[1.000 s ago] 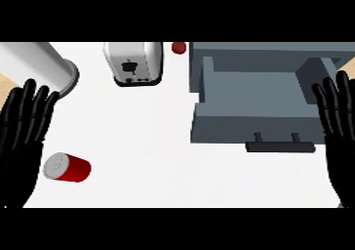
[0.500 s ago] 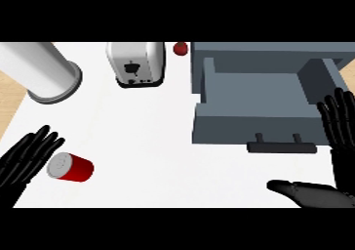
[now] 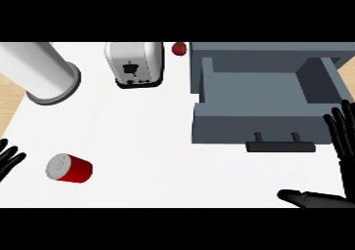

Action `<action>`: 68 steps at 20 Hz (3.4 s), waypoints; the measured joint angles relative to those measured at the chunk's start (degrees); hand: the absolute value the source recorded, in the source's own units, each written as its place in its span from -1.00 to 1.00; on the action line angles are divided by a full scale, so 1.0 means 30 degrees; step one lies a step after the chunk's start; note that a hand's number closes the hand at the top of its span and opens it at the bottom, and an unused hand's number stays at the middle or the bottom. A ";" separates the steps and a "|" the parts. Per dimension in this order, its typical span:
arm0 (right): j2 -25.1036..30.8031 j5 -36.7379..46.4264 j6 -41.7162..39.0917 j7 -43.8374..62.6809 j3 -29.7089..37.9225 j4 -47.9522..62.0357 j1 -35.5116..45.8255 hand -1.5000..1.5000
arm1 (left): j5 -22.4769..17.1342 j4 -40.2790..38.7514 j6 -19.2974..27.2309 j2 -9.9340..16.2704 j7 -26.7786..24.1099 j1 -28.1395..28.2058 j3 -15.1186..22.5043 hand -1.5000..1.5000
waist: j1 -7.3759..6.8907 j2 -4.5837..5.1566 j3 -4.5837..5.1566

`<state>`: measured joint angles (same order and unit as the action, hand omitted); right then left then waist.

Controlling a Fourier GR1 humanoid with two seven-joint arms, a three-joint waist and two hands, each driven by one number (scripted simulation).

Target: Pick up the can, place it into the drawer and close the drawer

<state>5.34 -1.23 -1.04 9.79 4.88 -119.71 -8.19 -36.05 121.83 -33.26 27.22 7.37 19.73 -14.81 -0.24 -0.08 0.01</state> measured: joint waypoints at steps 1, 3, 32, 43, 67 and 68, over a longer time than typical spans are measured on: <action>0.0075 -0.0175 -0.0211 -0.0414 0.0253 0.0401 -0.0065 -1.00 | -0.0371 -0.0070 -0.0123 0.0038 0.0250 0.0035 -0.0264 -1.00 | 0.0005 0.0002 -0.0003; 0.0052 -0.0259 -0.0421 -0.0782 0.0412 0.0541 -0.0272 -1.00 | -0.0707 -0.0108 -0.0265 -0.0125 0.0769 0.0039 -0.0652 -1.00 | 0.0020 0.0006 -0.0009; -0.0523 -0.0693 -0.2637 -0.2820 0.1983 0.0495 -0.2520 -1.00 | 0.7709 -0.7797 -0.3168 -0.4558 -0.3200 -0.3225 -0.1458 -1.00 | 0.0113 0.0018 -0.0001; -0.0572 -0.0698 -0.3137 -0.3166 0.2546 0.1341 -0.1906 -1.00 | 1.1435 -1.3002 -0.3117 -0.4018 -0.8002 -0.4555 -0.1987 -1.00 | 0.0115 0.0024 -0.0001; -0.1129 -0.0493 -0.3307 -0.2315 0.2630 0.0063 -0.2088 -1.00 | 1.4650 -2.3664 -0.0194 -0.1415 -1.3745 -0.8004 -0.0827 -1.00 | 0.0182 0.0032 0.0005; -0.1265 -0.0379 -0.3195 -0.2228 0.2438 -0.0061 -0.2096 -1.00 | 1.4807 -2.4307 -0.0036 -0.1339 -1.4053 -0.8275 -0.0723 -1.00 | 0.0194 0.0036 0.0006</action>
<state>1.54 -2.37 -10.63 3.10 12.19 -119.89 -14.48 8.37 48.91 -33.37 23.20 -34.79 -5.10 -16.98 0.34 0.02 0.03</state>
